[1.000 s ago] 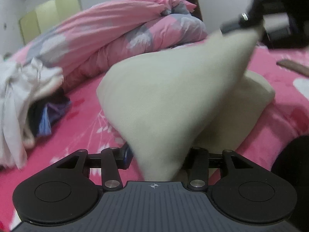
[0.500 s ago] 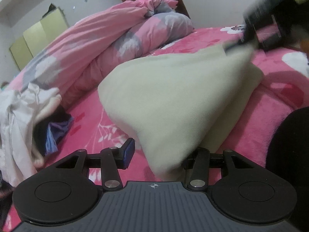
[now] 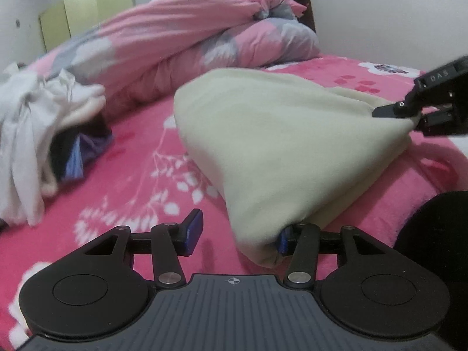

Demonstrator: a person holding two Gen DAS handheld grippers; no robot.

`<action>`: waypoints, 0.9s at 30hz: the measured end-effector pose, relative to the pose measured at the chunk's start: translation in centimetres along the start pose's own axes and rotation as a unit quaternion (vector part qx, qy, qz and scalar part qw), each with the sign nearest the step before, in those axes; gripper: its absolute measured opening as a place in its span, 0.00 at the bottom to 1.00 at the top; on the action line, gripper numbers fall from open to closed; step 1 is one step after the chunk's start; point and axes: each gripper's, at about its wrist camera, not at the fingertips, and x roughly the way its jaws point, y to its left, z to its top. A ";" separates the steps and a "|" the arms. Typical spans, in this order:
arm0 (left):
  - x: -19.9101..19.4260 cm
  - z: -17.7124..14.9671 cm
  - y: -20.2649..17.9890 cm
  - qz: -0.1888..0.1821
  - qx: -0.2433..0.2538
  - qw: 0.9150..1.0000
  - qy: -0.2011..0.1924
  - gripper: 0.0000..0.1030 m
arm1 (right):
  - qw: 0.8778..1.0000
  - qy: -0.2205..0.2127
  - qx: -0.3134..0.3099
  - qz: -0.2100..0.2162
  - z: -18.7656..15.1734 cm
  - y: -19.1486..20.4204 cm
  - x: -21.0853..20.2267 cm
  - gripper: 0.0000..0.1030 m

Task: Fold clothes
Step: 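Open both grippers and withdraw them from the folded garment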

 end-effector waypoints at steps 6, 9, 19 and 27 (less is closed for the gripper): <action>-3.4 0.1 2.4 -0.054 -0.006 0.998 -0.021 0.48 | 1.000 -0.003 0.001 0.011 0.1 -0.3 -0.3 0.16; -5.3 0.3 3.0 -0.060 -0.018 0.996 -0.065 0.48 | 1.000 -0.007 0.008 0.011 0.2 -0.8 -0.8 0.28; -3.5 2.1 1.1 -0.065 0.007 0.993 -0.101 0.48 | 0.995 -0.087 -0.039 -0.026 1.7 1.1 -7.7 0.36; -1.9 1.3 1.3 -0.064 0.002 0.997 -0.052 0.49 | 0.997 -0.055 -0.032 -0.033 2.5 1.3 -5.9 0.34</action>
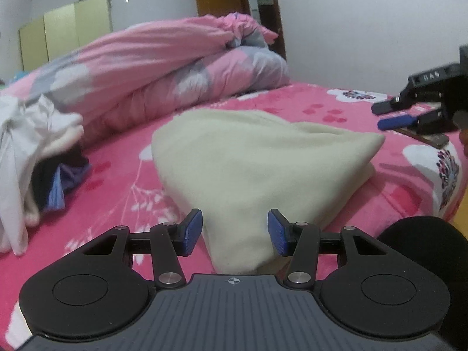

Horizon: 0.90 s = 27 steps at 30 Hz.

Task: Fold clothes
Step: 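Open both grippers and withdraw them from the folded garment, then press the right gripper down on the folded garment to flatten it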

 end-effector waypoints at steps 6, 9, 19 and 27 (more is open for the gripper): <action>0.3 -0.2 0.3 0.000 0.019 1.000 0.015 0.49 | 0.998 0.054 -0.011 -0.007 -2.3 0.0 2.7 0.28; 0.4 -0.2 0.6 -0.006 0.020 1.000 0.020 0.49 | 0.997 0.067 -0.032 -0.018 -3.5 0.2 3.5 0.24; -0.8 -0.1 1.8 -0.027 -0.025 0.999 0.011 0.49 | 0.985 0.012 -0.160 -0.060 -0.1 6.1 -1.0 0.28; -2.0 0.7 0.8 -0.025 -0.037 0.996 -0.072 0.48 | 0.946 0.129 -0.290 -0.057 -3.7 11.8 9.0 0.20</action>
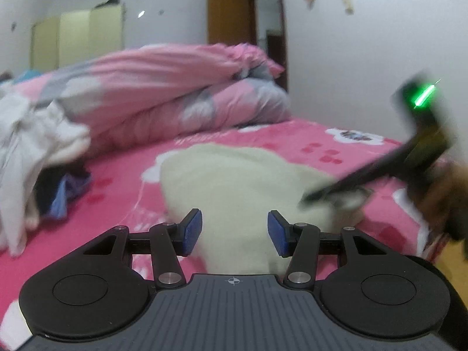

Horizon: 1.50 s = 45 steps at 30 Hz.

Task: Fold clothes
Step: 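Press the right gripper down on the folded garment to flatten it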

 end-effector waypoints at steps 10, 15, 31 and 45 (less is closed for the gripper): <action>2.6 -3.6 0.0 -0.042 -0.051 0.998 -0.005 0.46 | 0.994 0.008 -0.112 -0.011 6.4 6.4 -0.4 0.19; 2.5 -4.5 0.4 -0.057 -0.072 0.995 -0.027 0.46 | 0.974 0.030 -0.223 -0.025 7.2 9.5 7.5 0.18; 2.5 -6.1 0.3 -0.069 -0.090 0.991 -0.065 0.46 | 0.980 0.054 -0.191 -0.006 7.5 7.4 16.6 0.18; 1.7 -7.1 -0.3 -0.057 -0.082 0.992 -0.081 0.47 | 0.983 0.084 -0.157 0.045 8.9 8.6 19.0 0.26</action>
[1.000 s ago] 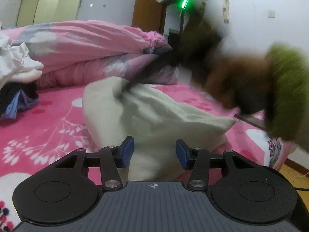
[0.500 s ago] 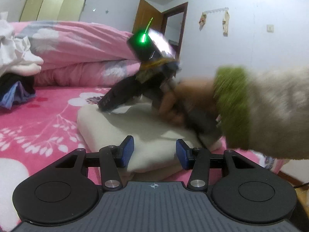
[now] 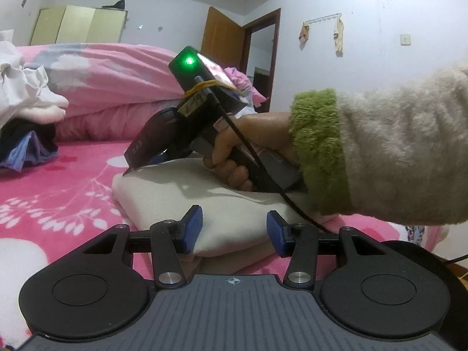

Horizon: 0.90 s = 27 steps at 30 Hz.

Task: Fold clothes
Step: 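Press the right gripper down on the folded garment to flatten it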

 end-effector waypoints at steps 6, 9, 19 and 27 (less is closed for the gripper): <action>-0.6 0.2 0.2 -0.009 -0.014 1.000 0.005 0.47 | 0.998 -0.053 -0.032 -0.014 0.1 1.8 -7.4 0.26; -0.7 0.3 -0.1 -0.006 -0.006 1.000 0.010 0.47 | 0.995 -0.041 -0.087 0.034 -0.8 4.0 -10.5 0.26; -0.7 0.4 -0.8 0.006 0.004 1.000 0.023 0.47 | 0.983 0.020 -0.180 -0.008 -4.0 7.0 -9.4 0.24; -1.5 0.3 -1.5 0.006 0.039 0.999 0.032 0.47 | 0.984 0.056 -0.168 0.028 -5.8 6.7 -8.2 0.19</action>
